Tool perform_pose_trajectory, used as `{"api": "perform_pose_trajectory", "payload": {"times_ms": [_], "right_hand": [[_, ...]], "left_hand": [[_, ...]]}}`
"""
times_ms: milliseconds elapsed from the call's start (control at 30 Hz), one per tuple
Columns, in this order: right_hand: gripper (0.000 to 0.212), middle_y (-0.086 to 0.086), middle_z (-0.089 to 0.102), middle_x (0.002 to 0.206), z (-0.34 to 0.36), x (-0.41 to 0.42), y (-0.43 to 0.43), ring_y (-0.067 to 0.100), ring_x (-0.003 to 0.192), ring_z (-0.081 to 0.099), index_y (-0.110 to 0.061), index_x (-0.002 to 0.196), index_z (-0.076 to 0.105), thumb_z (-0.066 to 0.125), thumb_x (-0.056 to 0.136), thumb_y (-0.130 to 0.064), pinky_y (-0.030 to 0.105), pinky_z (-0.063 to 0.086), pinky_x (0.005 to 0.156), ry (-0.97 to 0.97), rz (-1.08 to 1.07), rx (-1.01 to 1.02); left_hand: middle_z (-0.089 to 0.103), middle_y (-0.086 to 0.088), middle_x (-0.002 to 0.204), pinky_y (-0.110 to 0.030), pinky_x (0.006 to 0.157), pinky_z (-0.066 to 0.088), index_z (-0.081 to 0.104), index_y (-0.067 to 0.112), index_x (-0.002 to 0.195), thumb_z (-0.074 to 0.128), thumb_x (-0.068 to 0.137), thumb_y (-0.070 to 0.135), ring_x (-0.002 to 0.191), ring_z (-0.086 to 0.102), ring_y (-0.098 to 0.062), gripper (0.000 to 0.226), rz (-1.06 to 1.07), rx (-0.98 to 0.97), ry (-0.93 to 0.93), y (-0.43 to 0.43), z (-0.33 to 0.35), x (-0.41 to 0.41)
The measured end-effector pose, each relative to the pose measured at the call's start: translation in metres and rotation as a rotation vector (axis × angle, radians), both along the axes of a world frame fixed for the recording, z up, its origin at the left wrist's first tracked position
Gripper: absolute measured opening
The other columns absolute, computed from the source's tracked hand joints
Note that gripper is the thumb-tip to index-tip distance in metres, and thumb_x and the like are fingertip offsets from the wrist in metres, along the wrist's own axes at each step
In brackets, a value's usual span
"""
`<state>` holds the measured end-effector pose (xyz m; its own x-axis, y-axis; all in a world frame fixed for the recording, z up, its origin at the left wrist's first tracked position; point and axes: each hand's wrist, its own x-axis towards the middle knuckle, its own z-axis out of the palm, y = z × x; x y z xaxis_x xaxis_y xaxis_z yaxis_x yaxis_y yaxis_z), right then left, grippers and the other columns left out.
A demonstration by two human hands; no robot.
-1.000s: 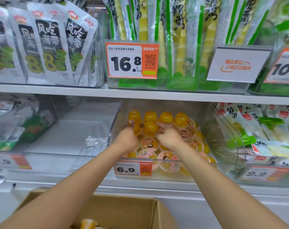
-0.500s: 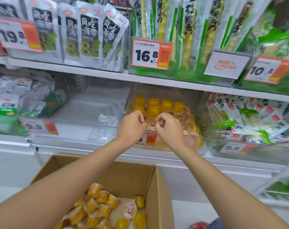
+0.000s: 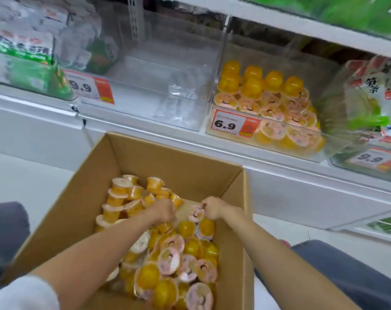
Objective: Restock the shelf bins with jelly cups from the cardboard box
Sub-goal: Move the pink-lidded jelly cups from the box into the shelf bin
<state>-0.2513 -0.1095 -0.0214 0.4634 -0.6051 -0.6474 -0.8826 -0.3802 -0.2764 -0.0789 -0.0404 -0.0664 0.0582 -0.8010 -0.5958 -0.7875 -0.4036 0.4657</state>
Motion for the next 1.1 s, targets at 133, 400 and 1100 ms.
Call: {"api": "perform_pose_trajectory", "payload": {"times_ms": [133,400,1100], "right_hand": [[0.025,0.008,0.055,0.083,-0.065,0.0,0.017,0.023,0.084,0.056,-0.022,0.073,0.045,0.05,0.091,-0.005,0.025,0.03,0.05,0.18,0.04,0.173],[0.056,0.006,0.055,0.133,-0.121,0.002,0.046,0.028,0.115,0.056,-0.02,0.132,0.053,0.071,0.08,-0.031,0.038,0.051,0.095,0.28,0.028,0.307],[0.024,0.003,0.063,0.1,0.032,-0.003,0.006,0.014,0.092,0.056,-0.011,0.103,0.065,0.043,0.098,-0.021,0.029,0.044,0.085,-0.842,-0.871,-0.076]], "left_hand": [[0.063,-0.001,0.111,-0.021,0.079,0.041,0.065,0.027,0.11,0.065,0.086,0.025,0.094,0.053,-0.011,0.024,0.016,0.177,0.07,0.031,-0.06,0.008],[0.059,0.0,0.131,-0.027,0.095,0.046,0.062,0.024,0.126,0.068,0.083,0.041,0.118,0.055,-0.018,0.047,-0.106,0.195,-0.016,0.038,-0.095,-0.004],[0.064,-0.012,0.101,-0.023,0.051,0.053,0.053,0.014,0.127,0.044,0.101,0.026,0.076,0.06,-0.02,0.029,0.92,0.006,1.147,-0.023,0.083,-0.016]]}}
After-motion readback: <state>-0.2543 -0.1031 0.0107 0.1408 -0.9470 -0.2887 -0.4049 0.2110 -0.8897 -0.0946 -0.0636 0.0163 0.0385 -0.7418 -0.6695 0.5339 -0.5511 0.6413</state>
